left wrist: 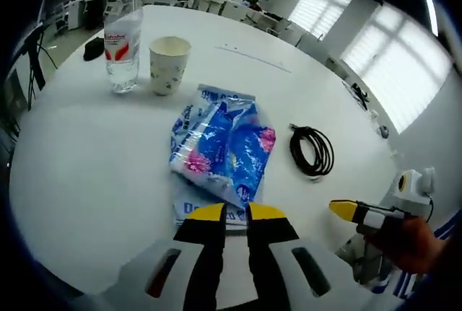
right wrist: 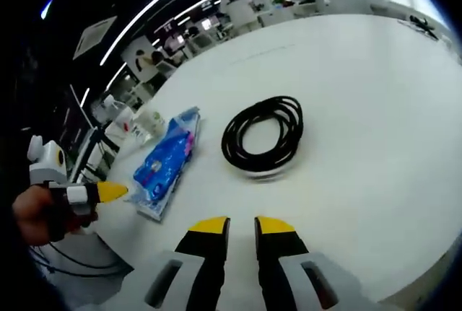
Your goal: Arrange the tabletop items into an orderly group along one side of the table until the central work area is clear of visible clutter.
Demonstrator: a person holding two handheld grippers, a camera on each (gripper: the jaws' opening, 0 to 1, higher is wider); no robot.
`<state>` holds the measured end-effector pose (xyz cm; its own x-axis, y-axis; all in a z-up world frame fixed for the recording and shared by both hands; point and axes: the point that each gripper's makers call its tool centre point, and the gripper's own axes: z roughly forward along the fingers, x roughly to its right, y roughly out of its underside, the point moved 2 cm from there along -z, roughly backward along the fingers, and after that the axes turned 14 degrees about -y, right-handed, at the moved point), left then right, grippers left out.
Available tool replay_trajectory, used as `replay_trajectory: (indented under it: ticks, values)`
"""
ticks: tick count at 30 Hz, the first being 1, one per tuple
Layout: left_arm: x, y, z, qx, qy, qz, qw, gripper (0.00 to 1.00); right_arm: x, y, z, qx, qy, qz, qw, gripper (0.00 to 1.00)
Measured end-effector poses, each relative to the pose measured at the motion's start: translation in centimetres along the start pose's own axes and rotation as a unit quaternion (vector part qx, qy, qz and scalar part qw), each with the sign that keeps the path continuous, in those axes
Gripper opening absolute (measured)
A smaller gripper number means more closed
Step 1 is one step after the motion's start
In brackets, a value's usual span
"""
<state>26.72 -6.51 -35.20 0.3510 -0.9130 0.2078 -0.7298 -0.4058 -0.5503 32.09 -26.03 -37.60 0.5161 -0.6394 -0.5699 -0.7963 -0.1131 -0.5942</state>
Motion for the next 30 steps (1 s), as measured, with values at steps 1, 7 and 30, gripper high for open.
replay_trajectory:
  ticks: [1,7,30]
  values:
    - [-0.1,0.0,0.1,0.002,-0.001,-0.003,1.0,0.09,-0.3,0.3,-0.1,-0.003,-0.002,-0.004,1.0,0.12]
    - [0.1,0.0,0.5,0.001,0.002,-0.017,0.9999,0.11,-0.9,0.8,-0.7,-0.009,-0.011,-0.02,0.9997,0.14]
    - [0.7,0.5,2.3,-0.015,-0.007,-0.038,0.9991,0.17,-2.4,0.0,-3.0,-0.006,-0.045,-0.058,0.9973,0.27]
